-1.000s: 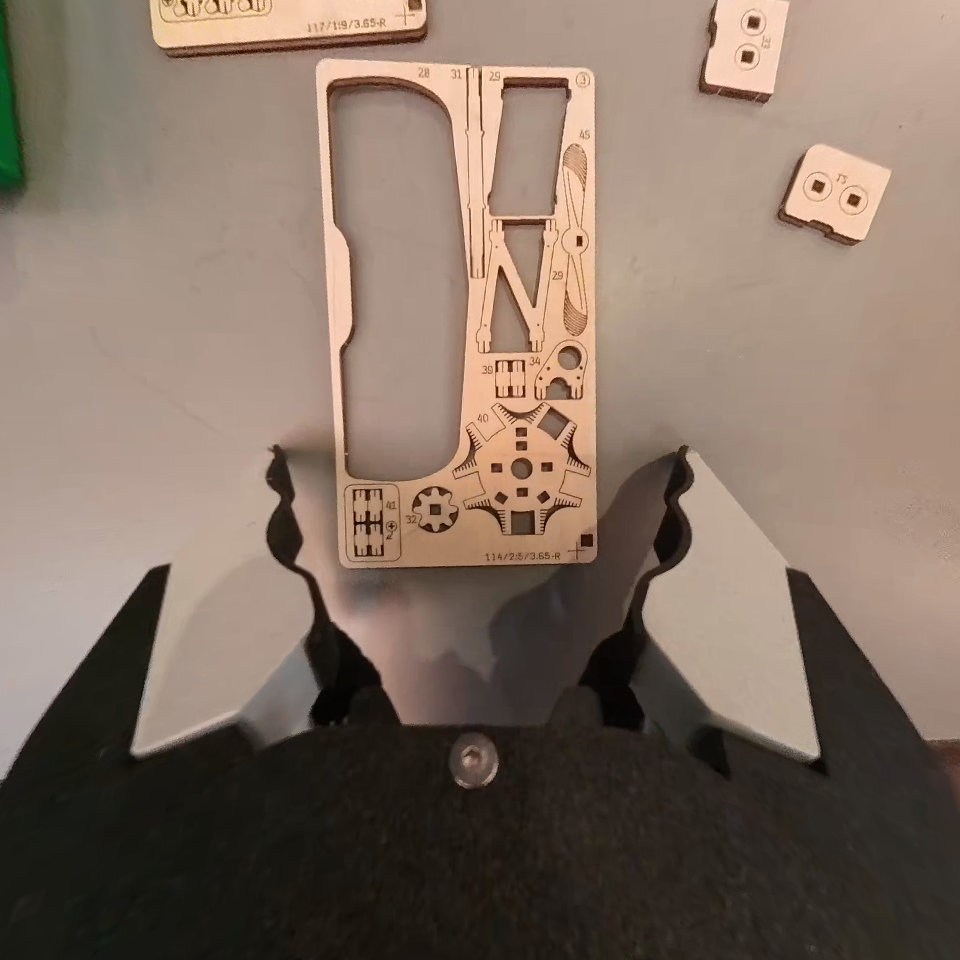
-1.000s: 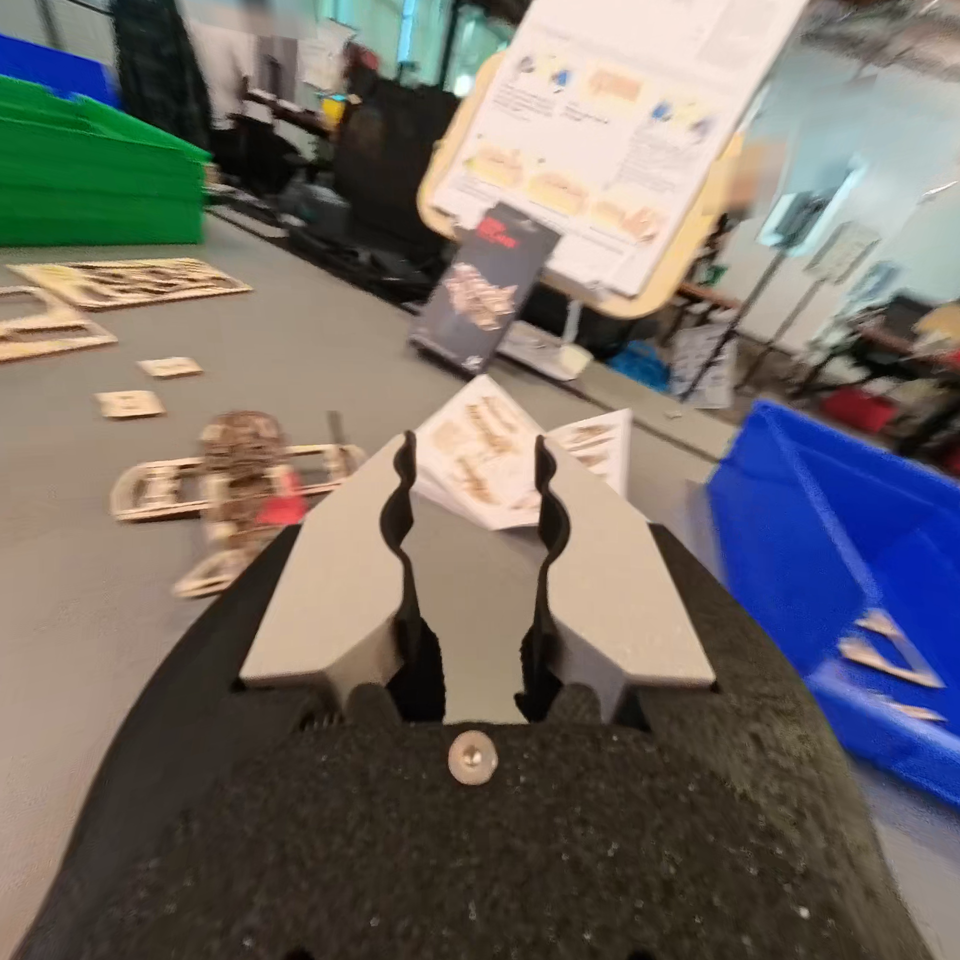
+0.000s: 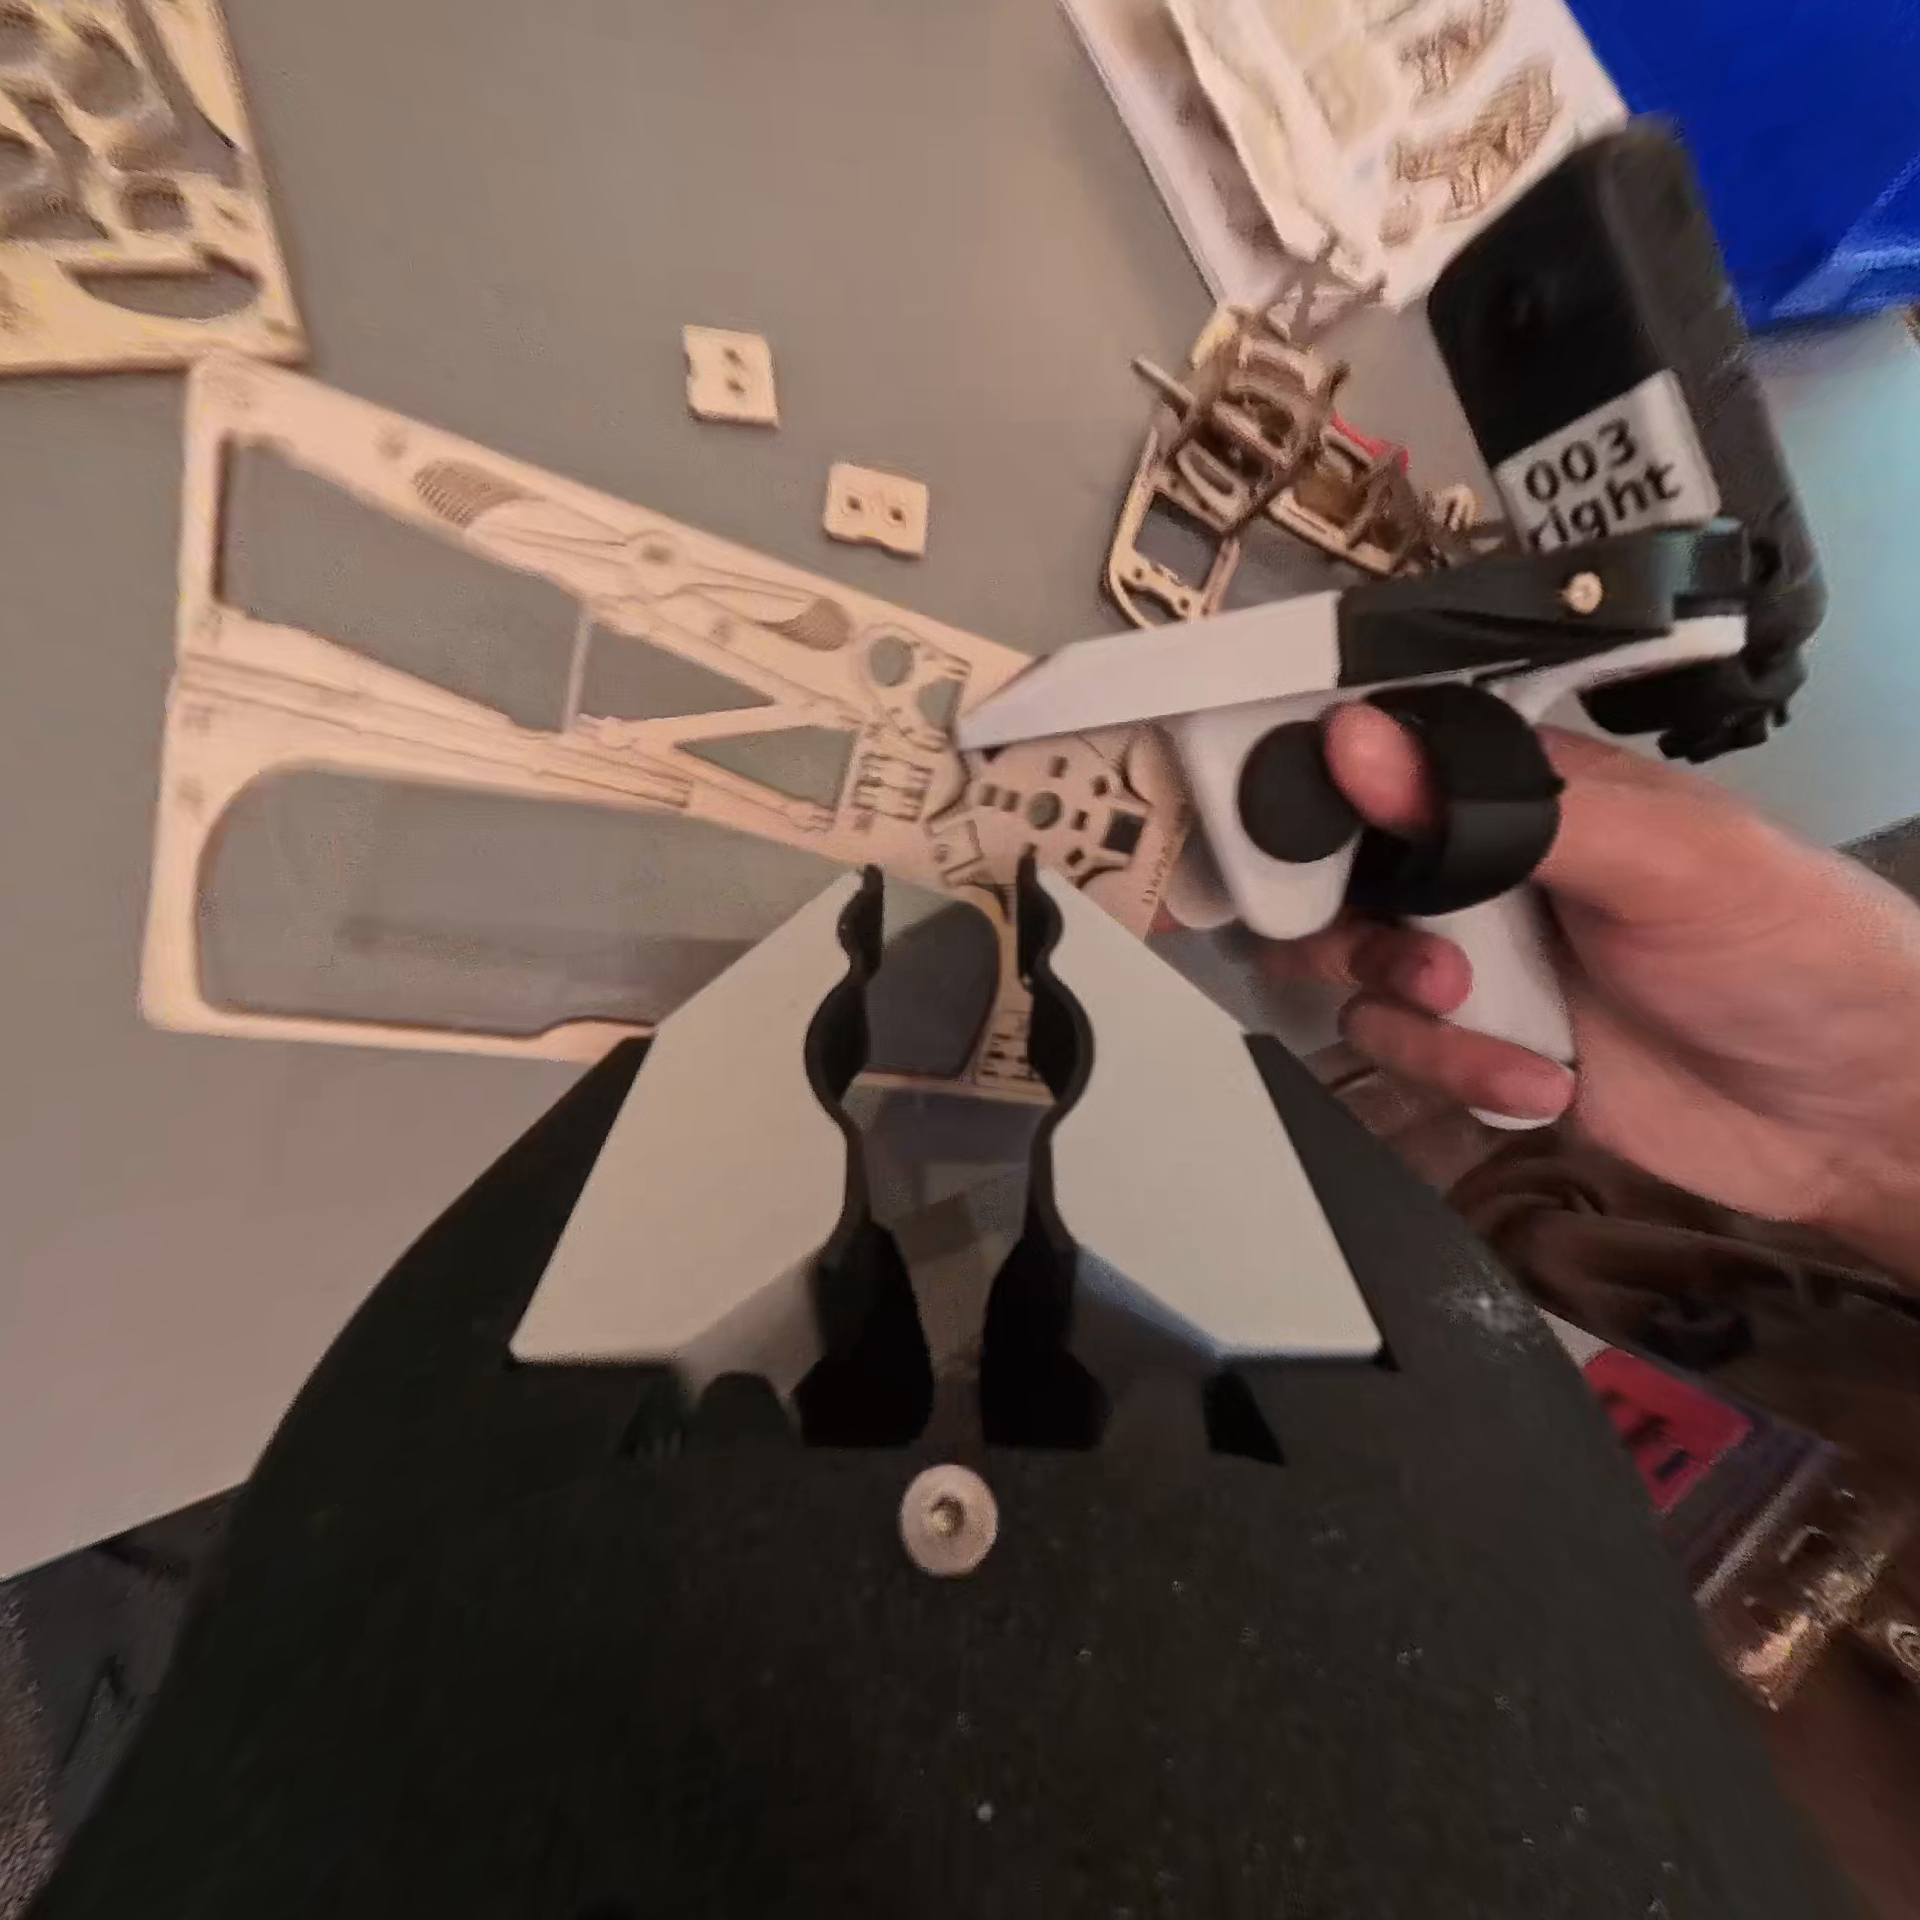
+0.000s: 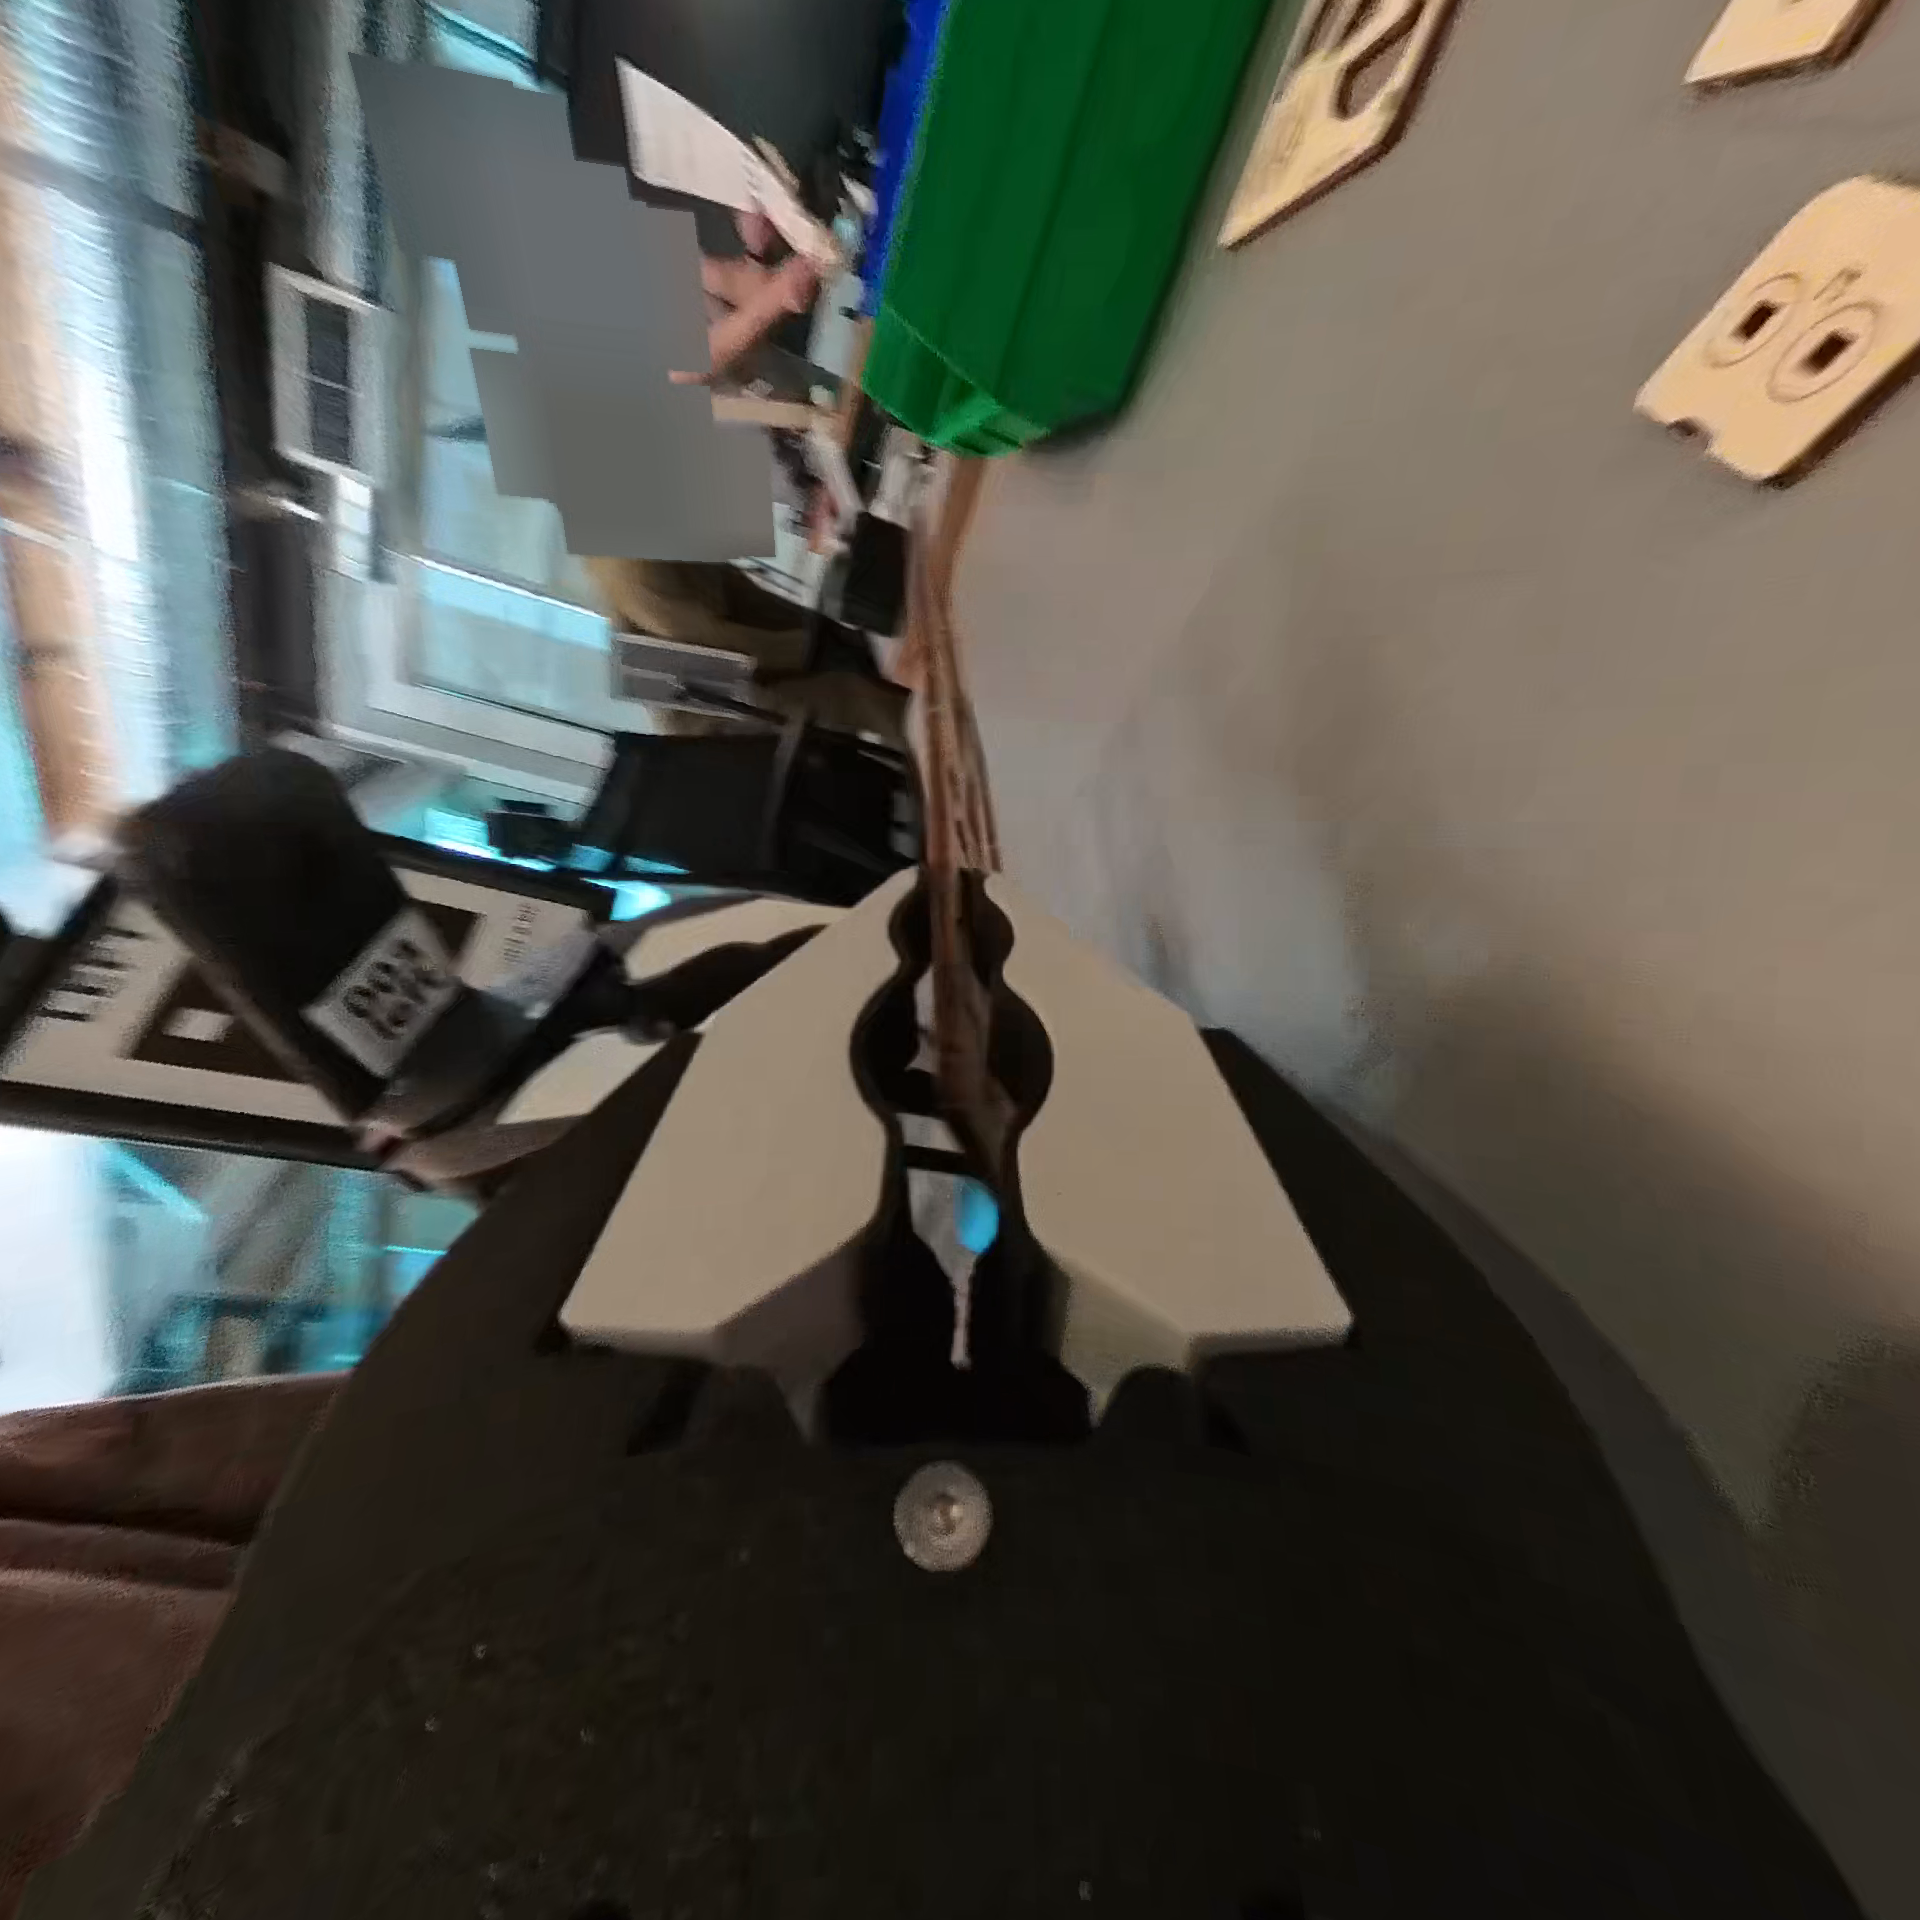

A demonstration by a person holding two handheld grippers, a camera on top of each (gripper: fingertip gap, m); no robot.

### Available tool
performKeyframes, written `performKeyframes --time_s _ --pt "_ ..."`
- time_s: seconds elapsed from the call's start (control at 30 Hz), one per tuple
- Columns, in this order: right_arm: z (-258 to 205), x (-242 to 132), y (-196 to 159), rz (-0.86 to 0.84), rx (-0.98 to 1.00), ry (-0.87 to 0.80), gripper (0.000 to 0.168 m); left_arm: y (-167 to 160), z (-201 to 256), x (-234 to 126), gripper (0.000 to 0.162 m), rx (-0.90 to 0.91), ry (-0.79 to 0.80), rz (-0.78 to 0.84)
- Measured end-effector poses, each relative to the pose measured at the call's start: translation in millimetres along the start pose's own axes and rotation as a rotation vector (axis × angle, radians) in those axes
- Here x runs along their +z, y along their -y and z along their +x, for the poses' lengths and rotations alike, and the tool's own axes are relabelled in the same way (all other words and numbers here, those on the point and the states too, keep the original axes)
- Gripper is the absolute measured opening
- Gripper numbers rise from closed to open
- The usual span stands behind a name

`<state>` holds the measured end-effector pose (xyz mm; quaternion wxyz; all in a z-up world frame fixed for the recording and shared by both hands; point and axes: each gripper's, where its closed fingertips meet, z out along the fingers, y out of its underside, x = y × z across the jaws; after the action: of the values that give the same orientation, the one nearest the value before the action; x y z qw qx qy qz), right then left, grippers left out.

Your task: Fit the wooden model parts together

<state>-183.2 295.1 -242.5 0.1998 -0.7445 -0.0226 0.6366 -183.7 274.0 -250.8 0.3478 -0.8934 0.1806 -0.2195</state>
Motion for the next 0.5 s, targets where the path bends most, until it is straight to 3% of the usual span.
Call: performKeyframes --time_s 0.03,0.13,0.23,0.3,0.37,0.43,0.5 --pt "5.4 1.2 -3.6 -0.028 -0.052 -0.051 0.004 -3.1 4.1 3.1 0.025 -0.003 -0.031 -0.012" --pt "2.5 -1.7 -4.8 -0.043 -0.152 -0.069 0.002 7.4 0.9 -6.7 0.04 -0.013 -0.061 0.035" --pt "-17.6 -24.3 23.7 0.126 -0.146 0.038 0.002 32.6 -17.6 -33.5 0.066 -0.016 -0.046 0.156" --pt "-39.5 -50.1 47.9 0.274 -0.109 0.173 0.002 45.0 -32.9 -46.4 0.066 -0.084 -0.043 0.24" --pt "-58.5 -72.1 59.0 0.359 -0.103 0.278 0.001 54.4 -16.1 -42.8 0.062 -0.231 -0.249 0.293" --pt "-71.4 -88.7 59.3 0.42 -0.134 0.315 0.001 74.0 43.2 -49.0 0.059 -0.349 -0.717 0.341" --pt "-78.6 -106.3 58.3 0.496 -0.196 0.301 0.001 69.7 88.2 -36.4 0.054 -0.358 -0.959 0.227"
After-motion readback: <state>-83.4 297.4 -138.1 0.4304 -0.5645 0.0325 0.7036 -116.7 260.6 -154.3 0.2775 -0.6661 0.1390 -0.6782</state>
